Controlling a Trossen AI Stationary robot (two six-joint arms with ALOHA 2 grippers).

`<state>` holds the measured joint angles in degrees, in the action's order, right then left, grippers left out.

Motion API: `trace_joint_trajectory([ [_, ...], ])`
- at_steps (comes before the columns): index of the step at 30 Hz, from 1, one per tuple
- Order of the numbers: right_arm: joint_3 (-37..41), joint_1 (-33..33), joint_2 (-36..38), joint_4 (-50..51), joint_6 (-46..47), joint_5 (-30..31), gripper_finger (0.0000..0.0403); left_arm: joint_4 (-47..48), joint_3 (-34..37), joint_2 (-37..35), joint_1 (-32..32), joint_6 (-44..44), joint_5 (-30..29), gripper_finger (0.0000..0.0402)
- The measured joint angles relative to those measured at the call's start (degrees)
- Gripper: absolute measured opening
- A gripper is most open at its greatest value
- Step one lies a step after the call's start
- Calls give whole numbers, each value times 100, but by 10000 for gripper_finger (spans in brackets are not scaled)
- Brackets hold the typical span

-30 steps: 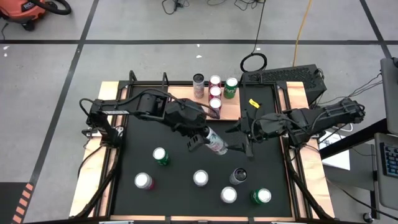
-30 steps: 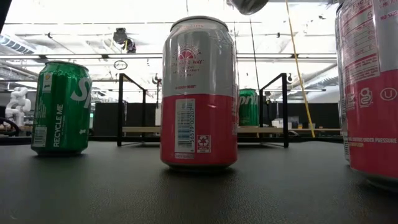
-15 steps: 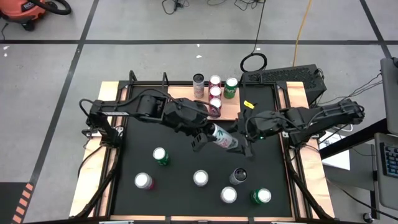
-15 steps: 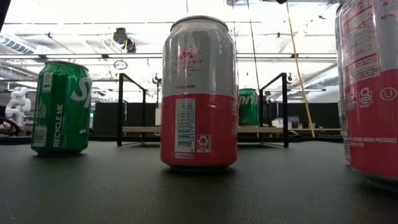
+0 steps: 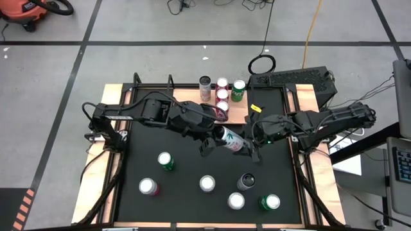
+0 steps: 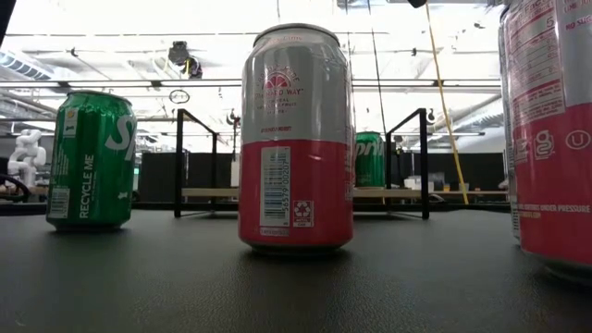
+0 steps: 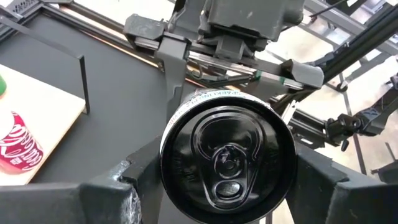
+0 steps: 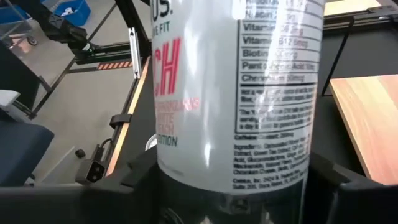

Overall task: Place canned beverage on shelf
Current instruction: Put the top left white soda can on the shelf

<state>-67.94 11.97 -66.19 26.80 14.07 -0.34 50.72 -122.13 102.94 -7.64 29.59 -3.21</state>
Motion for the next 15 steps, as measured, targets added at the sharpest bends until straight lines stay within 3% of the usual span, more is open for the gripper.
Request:
trace_joint_trajectory([
  [4, 0, 0, 0, -6, -1, 11, 215, -5, 2, 0, 0, 14, -29, 247],
  [8, 0, 0, 20, -22, -3, 11, 221, -72, 2, 0, -4, 17, -143, 253],
  [15, 6, 0, 124, -1, 42, 21, 224, -311, 0, 0, 7, 1, -388, 331],
])
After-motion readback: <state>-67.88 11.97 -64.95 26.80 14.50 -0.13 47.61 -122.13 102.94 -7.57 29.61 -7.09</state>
